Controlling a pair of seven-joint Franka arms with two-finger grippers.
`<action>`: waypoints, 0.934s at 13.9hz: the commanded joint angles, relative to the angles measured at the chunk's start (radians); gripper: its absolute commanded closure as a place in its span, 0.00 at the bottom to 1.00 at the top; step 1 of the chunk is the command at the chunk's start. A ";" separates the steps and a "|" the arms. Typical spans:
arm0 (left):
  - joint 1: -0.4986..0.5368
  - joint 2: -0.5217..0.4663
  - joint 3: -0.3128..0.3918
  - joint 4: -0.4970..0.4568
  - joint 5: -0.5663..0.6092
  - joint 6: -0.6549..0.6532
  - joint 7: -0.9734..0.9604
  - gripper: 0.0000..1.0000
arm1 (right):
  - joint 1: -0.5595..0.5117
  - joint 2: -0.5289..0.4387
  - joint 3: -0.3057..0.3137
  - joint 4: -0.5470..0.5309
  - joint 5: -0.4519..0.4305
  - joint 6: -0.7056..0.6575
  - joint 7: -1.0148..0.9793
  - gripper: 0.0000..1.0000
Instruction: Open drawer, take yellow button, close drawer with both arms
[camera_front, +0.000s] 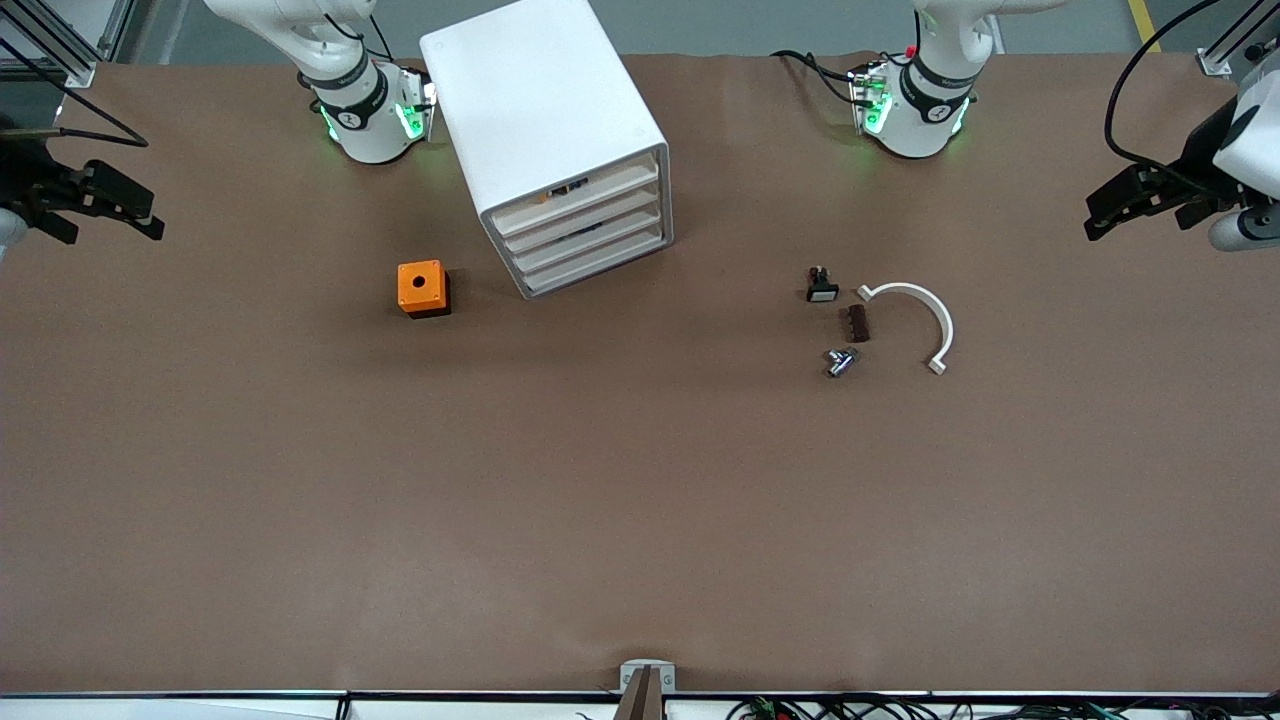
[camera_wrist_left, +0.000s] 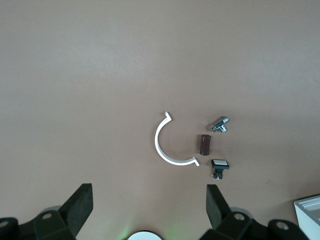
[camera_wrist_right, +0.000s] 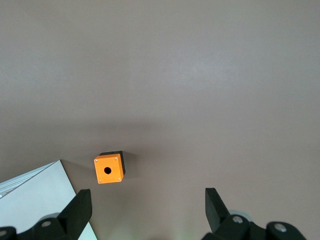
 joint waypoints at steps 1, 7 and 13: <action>0.004 0.071 -0.009 0.053 0.018 -0.034 0.005 0.00 | -0.006 -0.021 0.007 -0.018 0.015 -0.001 0.014 0.00; -0.056 0.213 -0.026 0.059 0.000 0.037 -0.266 0.00 | -0.007 -0.021 0.007 -0.009 0.015 -0.010 0.020 0.00; -0.203 0.450 -0.026 0.112 -0.172 0.041 -0.915 0.00 | -0.006 -0.019 0.007 -0.009 0.005 -0.001 0.015 0.00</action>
